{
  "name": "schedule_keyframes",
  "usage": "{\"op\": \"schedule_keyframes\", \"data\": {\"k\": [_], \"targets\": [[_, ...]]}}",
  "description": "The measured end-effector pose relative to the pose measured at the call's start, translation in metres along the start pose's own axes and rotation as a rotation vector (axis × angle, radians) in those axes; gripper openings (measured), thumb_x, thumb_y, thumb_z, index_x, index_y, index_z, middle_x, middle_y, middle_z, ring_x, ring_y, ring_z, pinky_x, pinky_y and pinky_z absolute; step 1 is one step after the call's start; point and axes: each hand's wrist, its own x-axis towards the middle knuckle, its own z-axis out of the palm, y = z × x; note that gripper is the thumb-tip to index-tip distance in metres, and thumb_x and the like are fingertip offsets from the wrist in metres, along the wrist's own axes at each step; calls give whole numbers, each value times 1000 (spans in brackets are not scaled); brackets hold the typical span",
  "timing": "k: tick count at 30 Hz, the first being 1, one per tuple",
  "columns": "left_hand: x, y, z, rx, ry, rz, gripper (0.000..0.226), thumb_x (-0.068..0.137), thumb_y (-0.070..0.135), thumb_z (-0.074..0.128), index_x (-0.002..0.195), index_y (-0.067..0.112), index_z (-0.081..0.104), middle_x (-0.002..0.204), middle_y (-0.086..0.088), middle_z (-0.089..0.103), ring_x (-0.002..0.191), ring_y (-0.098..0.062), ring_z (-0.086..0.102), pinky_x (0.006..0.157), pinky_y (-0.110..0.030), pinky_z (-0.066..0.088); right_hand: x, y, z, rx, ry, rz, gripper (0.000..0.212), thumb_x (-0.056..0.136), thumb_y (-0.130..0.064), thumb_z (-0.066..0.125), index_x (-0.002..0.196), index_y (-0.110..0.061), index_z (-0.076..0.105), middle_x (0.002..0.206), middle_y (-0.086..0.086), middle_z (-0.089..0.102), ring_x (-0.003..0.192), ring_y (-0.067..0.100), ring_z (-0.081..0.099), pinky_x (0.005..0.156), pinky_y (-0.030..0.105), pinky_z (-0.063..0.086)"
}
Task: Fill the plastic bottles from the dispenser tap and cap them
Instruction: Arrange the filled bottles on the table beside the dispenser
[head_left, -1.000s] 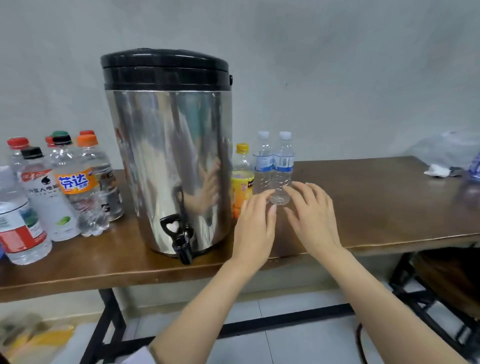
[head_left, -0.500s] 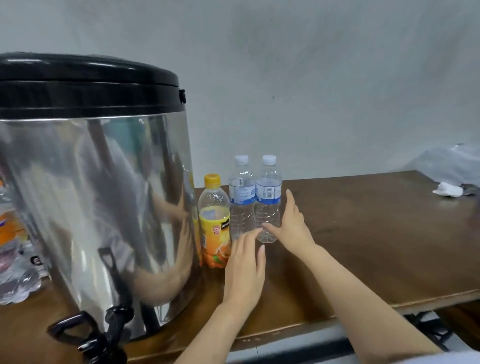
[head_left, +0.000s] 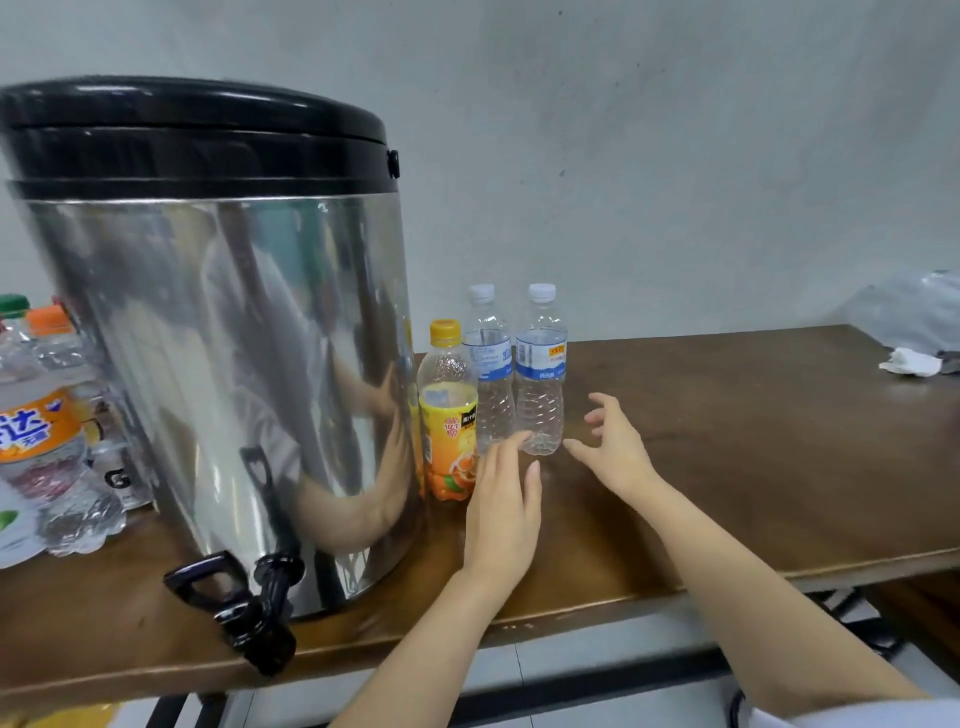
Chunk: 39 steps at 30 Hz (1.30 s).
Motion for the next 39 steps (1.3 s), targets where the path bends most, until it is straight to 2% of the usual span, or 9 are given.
{"op": "schedule_keyframes", "data": {"k": [4, 8, 14, 19, 25, 30, 33, 37, 39], "targets": [[-8, -4, -4, -87, 16, -41, 34, 103, 19, 48, 136, 25, 49, 128, 10, 54, 116, -8, 52, 100, -30, 47, -3, -10, -2, 104, -82, 37, 96, 80, -22, 82, 154, -15, 21, 150, 8, 39, 135, 26, 41, 108, 37, 37], [-7, -6, -5, -166, 9, -110, 33, 103, 19, 48, 135, 25, 50, 119, 5, 57, 104, -8, 57, 93, -26, 51, 7, -18, 6, 233, -133, 82, 109, 77, -21, 84, 157, -16, 10, 159, 8, 27, 143, 28, 32, 113, 38, 31], [1, -10, -3, -194, 11, -195, 31, 104, 22, 48, 134, 25, 51, 113, 9, 57, 100, -2, 57, 86, -14, 49, 31, -26, 22, 305, -39, 57, 94, 75, -16, 85, 150, -16, 27, 146, 5, 48, 129, 22, 49, 105, 37, 42], [1, -11, -1, -200, -13, -199, 31, 104, 23, 47, 134, 27, 50, 114, 9, 58, 101, -4, 58, 89, -19, 51, 31, -25, 26, 296, -12, 22, 76, 79, -14, 82, 141, -17, 39, 138, 4, 56, 124, 22, 54, 102, 37, 45], [-4, -5, -8, -257, -20, -191, 29, 102, 23, 53, 129, 32, 50, 114, 11, 58, 102, -4, 58, 91, -23, 53, -3, -21, 7, 260, 13, -32, 72, 76, -20, 85, 136, -21, 44, 130, -4, 59, 110, 13, 58, 98, 34, 48], [-14, 20, -33, -404, -54, -165, 49, 93, 31, 67, 136, 36, 43, 129, 12, 55, 116, -3, 52, 99, -20, 46, -58, -34, -24, 244, -90, -139, 72, 74, -19, 86, 133, -26, 46, 117, -20, 58, 104, -1, 58, 90, 20, 47], [-20, 44, -60, -535, -89, -130, 68, 85, 33, 76, 142, 33, 39, 139, 13, 52, 125, -2, 50, 101, -15, 41, -93, -46, -32, 236, -183, -193, 68, 73, -12, 85, 129, -29, 49, 117, -17, 64, 106, 2, 62, 94, 27, 52], [-38, 68, -92, -640, -12, -110, 69, 75, 23, 86, 132, 26, 48, 123, 10, 65, 113, -4, 62, 96, -26, 51, -137, -69, -27, 285, -259, -265, 71, 71, -4, 86, 130, -22, 51, 116, -14, 68, 101, -2, 64, 82, 15, 49], [-51, 73, -106, -633, 57, -105, 64, 72, 24, 87, 126, 24, 51, 116, 9, 68, 108, -6, 65, 94, -31, 53, -153, -79, -23, 270, -315, -276, 76, 69, -10, 88, 132, -27, 49, 118, -15, 67, 105, 3, 64, 86, 19, 50]]}}
